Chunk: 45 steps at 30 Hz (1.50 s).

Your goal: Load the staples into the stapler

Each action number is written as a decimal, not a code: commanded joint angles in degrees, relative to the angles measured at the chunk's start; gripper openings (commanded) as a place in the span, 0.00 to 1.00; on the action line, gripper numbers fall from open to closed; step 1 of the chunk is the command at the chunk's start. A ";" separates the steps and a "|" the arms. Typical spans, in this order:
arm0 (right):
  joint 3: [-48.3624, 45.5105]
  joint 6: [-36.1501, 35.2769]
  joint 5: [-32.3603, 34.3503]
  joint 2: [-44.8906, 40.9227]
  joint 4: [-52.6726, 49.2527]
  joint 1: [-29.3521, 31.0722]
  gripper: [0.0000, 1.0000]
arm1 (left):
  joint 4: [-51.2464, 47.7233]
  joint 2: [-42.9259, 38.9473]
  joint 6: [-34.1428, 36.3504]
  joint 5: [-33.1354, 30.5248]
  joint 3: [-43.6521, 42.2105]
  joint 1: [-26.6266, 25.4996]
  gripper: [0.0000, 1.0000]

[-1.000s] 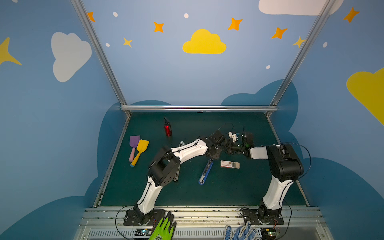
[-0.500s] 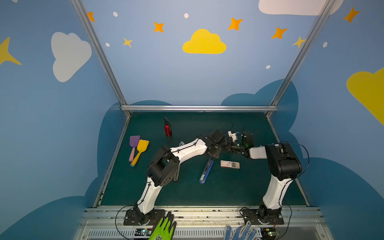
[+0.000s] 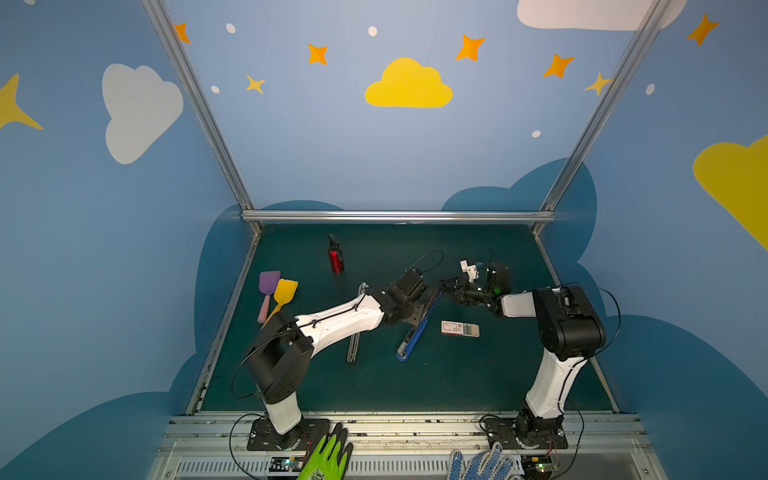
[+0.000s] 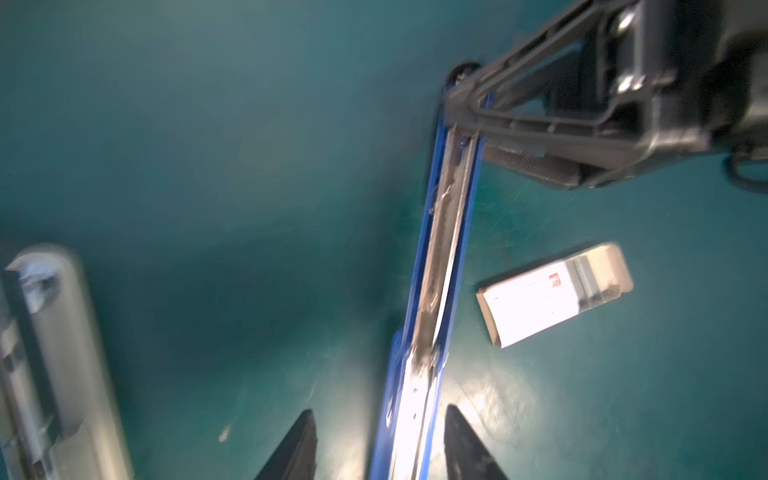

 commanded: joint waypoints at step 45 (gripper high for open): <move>0.36 3.05 -1.11 1.13 4.55 -1.02 0.24 | 73.44 -0.79 2.94 -13.00 -48.13 -14.81 0.23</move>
